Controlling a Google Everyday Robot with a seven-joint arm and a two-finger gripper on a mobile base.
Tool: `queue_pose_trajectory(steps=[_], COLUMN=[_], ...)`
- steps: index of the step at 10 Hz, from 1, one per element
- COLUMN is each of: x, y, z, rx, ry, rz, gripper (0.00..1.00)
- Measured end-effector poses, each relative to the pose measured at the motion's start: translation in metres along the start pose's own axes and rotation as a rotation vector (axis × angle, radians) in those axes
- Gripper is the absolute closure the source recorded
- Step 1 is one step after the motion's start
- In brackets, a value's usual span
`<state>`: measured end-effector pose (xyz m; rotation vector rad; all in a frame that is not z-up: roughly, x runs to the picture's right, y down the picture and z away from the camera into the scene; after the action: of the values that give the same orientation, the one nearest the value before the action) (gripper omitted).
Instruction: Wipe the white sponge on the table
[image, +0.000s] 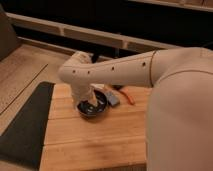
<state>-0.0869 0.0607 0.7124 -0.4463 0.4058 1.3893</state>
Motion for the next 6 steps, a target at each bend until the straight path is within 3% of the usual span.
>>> queue_pose_trajectory(steps=[2, 4, 6], x=[-0.033, -0.042, -0.042], y=[-0.053, -0.078, -0.075], z=[-0.025, -0.035, -0.036], rx=[0.022, 0.027, 0.025], ry=[-0.136, -0.182, -0.185], rz=[-0.05, -0.06, -0.066], gripper=[0.35, 0.35, 0.35])
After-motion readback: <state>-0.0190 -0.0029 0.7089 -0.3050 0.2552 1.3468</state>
